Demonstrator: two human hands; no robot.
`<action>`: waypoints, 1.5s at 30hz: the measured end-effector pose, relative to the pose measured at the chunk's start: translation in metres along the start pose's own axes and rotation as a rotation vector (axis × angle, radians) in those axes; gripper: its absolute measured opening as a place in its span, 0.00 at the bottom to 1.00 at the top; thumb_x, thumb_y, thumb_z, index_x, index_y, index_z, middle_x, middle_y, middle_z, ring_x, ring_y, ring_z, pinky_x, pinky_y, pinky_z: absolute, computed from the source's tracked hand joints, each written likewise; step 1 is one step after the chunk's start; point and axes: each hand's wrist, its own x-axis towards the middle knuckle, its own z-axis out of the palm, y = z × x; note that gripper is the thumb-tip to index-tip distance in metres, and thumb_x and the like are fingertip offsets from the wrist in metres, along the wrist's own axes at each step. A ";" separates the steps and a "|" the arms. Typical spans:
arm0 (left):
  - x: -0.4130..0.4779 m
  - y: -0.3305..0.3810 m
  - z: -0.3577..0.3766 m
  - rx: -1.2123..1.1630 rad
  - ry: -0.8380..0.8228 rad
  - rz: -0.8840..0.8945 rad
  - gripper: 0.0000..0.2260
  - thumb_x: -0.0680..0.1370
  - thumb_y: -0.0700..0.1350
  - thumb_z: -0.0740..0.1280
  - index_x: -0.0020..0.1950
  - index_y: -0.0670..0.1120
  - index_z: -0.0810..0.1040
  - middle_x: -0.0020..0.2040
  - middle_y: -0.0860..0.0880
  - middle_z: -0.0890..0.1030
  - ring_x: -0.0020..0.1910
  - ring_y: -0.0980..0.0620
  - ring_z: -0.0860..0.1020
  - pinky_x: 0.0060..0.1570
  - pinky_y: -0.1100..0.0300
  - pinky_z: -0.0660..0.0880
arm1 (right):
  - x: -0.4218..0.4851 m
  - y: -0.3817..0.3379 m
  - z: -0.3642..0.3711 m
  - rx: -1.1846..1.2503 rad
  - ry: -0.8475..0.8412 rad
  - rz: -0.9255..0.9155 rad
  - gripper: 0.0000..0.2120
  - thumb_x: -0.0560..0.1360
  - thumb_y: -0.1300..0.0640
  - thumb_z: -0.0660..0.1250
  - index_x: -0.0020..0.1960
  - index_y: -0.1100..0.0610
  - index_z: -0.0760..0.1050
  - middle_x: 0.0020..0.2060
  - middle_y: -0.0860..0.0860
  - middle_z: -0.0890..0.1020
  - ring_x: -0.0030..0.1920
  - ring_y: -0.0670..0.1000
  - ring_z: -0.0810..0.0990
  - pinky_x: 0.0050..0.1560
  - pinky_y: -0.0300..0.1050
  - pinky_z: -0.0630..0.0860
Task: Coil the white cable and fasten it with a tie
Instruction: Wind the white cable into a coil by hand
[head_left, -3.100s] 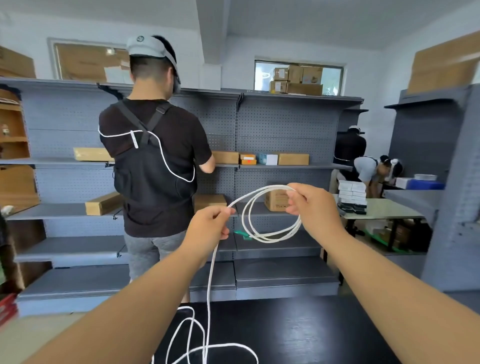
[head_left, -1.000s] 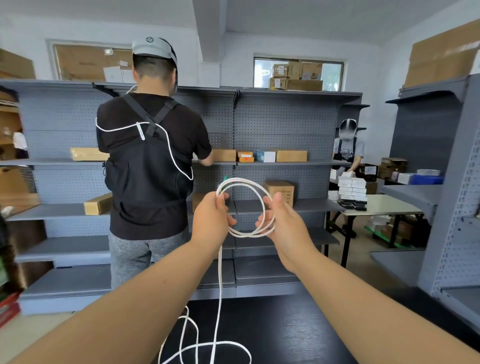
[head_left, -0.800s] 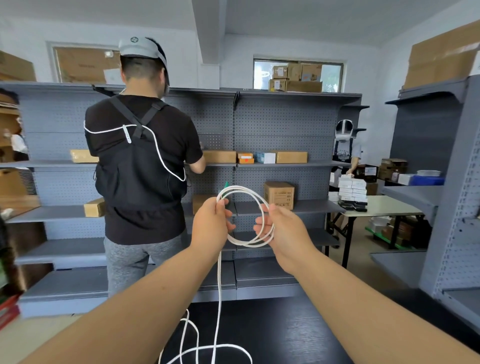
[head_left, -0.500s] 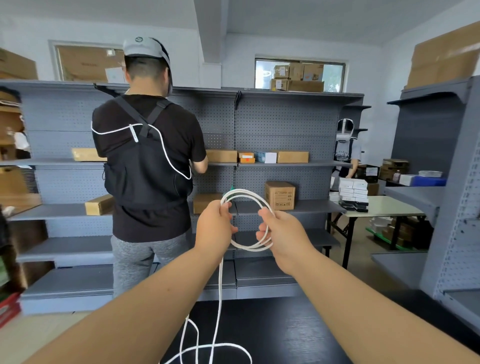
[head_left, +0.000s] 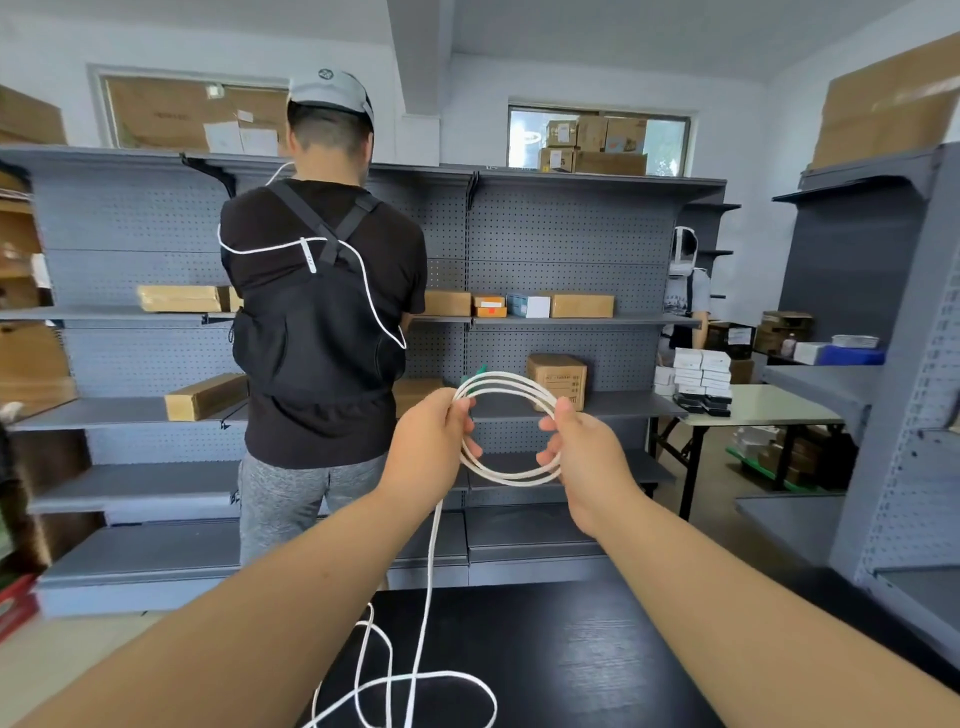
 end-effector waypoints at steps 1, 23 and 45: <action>0.001 0.001 0.000 0.046 0.018 0.017 0.12 0.81 0.42 0.54 0.48 0.37 0.74 0.34 0.47 0.75 0.25 0.63 0.74 0.29 0.73 0.69 | -0.003 0.000 0.000 -0.058 -0.008 -0.035 0.18 0.81 0.47 0.52 0.42 0.55 0.74 0.33 0.51 0.74 0.39 0.52 0.75 0.49 0.50 0.72; 0.006 0.022 -0.008 0.578 -0.380 0.241 0.13 0.82 0.45 0.54 0.50 0.38 0.75 0.40 0.44 0.78 0.39 0.43 0.79 0.38 0.58 0.72 | -0.008 -0.022 -0.012 -1.217 -0.163 -0.725 0.12 0.81 0.55 0.55 0.56 0.62 0.72 0.47 0.56 0.76 0.51 0.57 0.73 0.44 0.47 0.64; -0.011 0.001 -0.001 -0.144 -0.185 -0.004 0.11 0.82 0.44 0.57 0.52 0.45 0.78 0.30 0.52 0.68 0.26 0.57 0.66 0.30 0.66 0.71 | -0.011 -0.024 -0.020 -0.310 -0.200 -0.318 0.06 0.76 0.58 0.65 0.52 0.57 0.78 0.36 0.47 0.80 0.37 0.45 0.78 0.43 0.38 0.73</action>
